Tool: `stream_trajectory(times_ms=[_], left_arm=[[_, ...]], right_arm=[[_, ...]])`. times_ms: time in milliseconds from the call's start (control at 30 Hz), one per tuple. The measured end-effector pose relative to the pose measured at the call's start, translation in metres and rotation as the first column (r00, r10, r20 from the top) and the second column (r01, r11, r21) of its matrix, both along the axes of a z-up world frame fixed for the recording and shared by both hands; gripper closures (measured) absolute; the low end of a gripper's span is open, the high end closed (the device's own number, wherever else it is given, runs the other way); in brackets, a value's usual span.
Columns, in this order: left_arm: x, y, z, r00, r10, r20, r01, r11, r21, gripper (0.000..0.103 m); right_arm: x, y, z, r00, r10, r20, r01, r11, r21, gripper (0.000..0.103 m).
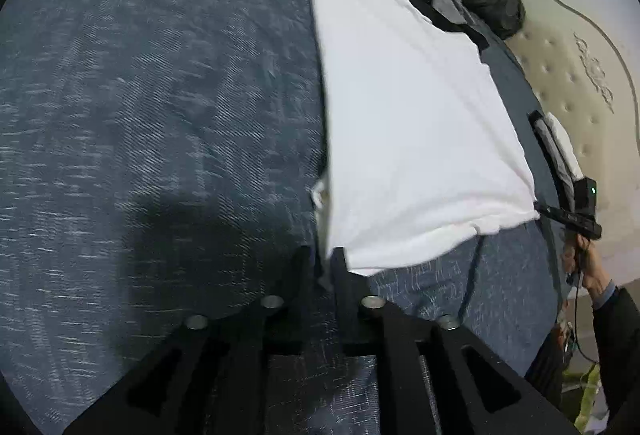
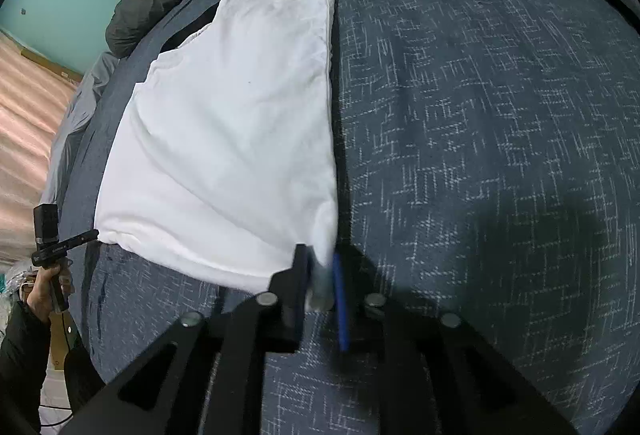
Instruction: Fold clothes
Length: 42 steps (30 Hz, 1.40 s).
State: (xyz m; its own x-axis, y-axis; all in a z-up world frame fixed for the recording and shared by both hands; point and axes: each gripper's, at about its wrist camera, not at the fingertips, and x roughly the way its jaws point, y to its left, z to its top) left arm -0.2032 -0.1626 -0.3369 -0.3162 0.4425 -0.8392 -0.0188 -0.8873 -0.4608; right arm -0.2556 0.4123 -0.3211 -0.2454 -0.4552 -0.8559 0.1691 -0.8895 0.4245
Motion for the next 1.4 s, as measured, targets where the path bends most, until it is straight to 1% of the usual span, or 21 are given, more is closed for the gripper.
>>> stream_trajectory(times_ms=[33,67,100,133,167,233,333,400,467,533,700,800,867,1000,1100,1200,1233,1267,1300,1367,1400], left_arm=[[-0.001,-0.002,0.003,1.0,0.003,-0.003,-0.003,1.0,0.003,0.081],[-0.004,-0.004,0.007,1.0,0.004,-0.009,-0.004,1.0,0.002,0.077],[-0.008,-0.006,0.012,1.0,0.006,-0.017,-0.006,1.0,-0.008,0.075],[-0.016,-0.008,0.017,1.0,0.007,-0.028,-0.008,1.0,-0.016,0.071],[-0.024,-0.01,0.022,0.999,0.009,-0.038,-0.01,1.0,-0.025,0.069],[-0.042,-0.013,0.031,0.998,0.011,-0.057,-0.013,0.999,-0.038,0.069],[-0.084,-0.014,0.043,0.996,0.027,-0.087,-0.032,0.998,-0.056,0.068],[-0.108,-0.015,0.046,0.993,0.048,-0.104,-0.053,0.998,-0.046,0.068],[-0.132,-0.014,0.049,0.99,0.064,-0.125,-0.069,0.997,-0.035,0.068],[-0.156,-0.012,0.05,0.986,0.077,-0.15,-0.08,0.997,-0.012,0.068],[-0.209,-0.002,0.04,0.982,0.075,-0.175,-0.086,0.995,-0.055,0.068],[-0.231,-0.001,0.033,0.974,0.098,-0.203,-0.115,0.991,-0.073,0.068],[-0.242,-0.005,0.028,0.973,0.108,-0.202,-0.122,0.991,-0.056,0.067],[-0.262,-0.004,0.018,0.97,0.113,-0.216,-0.129,0.99,-0.06,0.067],[-0.267,-0.003,0.014,0.967,0.108,-0.23,-0.124,0.991,-0.057,0.068],[-0.269,-0.001,0.014,0.963,0.096,-0.252,-0.113,0.992,-0.051,0.069],[-0.269,0.0,0.015,0.962,0.089,-0.259,-0.105,0.993,-0.049,0.073],[-0.27,0.002,0.015,0.962,0.078,-0.261,-0.097,0.993,-0.061,0.088],[-0.271,0.004,0.015,0.962,0.068,-0.263,-0.09,0.993,-0.072,0.097],[-0.272,0.005,0.016,0.962,0.063,-0.266,-0.088,0.992,-0.086,0.099],[-0.271,0.005,0.019,0.96,0.064,-0.273,-0.091,0.992,-0.09,0.099]], right_arm=[[-0.001,0.002,0.002,1.0,0.0,0.0,0.0,1.0,0.004,0.084],[-0.002,0.003,0.005,1.0,-0.001,0.001,0.001,1.0,0.008,0.075],[-0.003,0.005,0.007,1.0,-0.001,0.0,0.001,1.0,0.012,0.063],[-0.005,0.009,0.012,1.0,-0.002,-0.009,0.002,1.0,0.013,0.061],[-0.009,0.013,0.016,1.0,-0.011,-0.022,0.011,1.0,0.006,0.06],[-0.018,0.021,0.025,0.998,-0.03,-0.048,0.03,1.0,-0.009,0.06],[-0.04,0.023,0.037,0.993,-0.066,-0.099,0.064,0.998,-0.026,0.06],[-0.059,0.016,0.041,0.988,-0.089,-0.127,0.089,0.996,-0.01,0.06],[-0.083,0.007,0.048,0.979,-0.111,-0.169,0.11,0.994,-0.015,0.06],[-0.105,-0.005,0.053,0.97,-0.119,-0.21,0.119,0.993,-0.014,0.06],[-0.157,-0.024,0.051,0.962,-0.103,-0.253,0.114,0.993,0.028,0.06],[-0.185,-0.033,0.048,0.957,-0.104,-0.269,0.125,0.99,0.059,0.06],[-0.195,-0.034,0.047,0.953,-0.114,-0.28,0.137,0.988,0.066,0.06],[-0.221,-0.045,0.039,0.95,-0.103,-0.295,0.138,0.985,0.101,0.06],[-0.239,-0.05,0.03,0.952,-0.094,-0.292,0.137,0.982,0.131,0.06],[-0.251,-0.054,0.023,0.954,-0.078,-0.289,0.123,0.982,0.143,0.061],[-0.254,-0.056,0.021,0.955,-0.068,-0.288,0.115,0.982,0.15,0.061],[-0.256,-0.058,0.02,0.956,-0.058,-0.287,0.106,0.982,0.156,0.065],[-0.257,-0.061,0.019,0.956,-0.045,-0.29,0.094,0.983,0.158,0.078],[-0.257,-0.066,0.018,0.952,-0.023,-0.305,0.078,0.983,0.168,0.093],[-0.255,-0.067,0.019,0.948,-0.017,-0.317,0.074,0.983,0.168,0.096]])
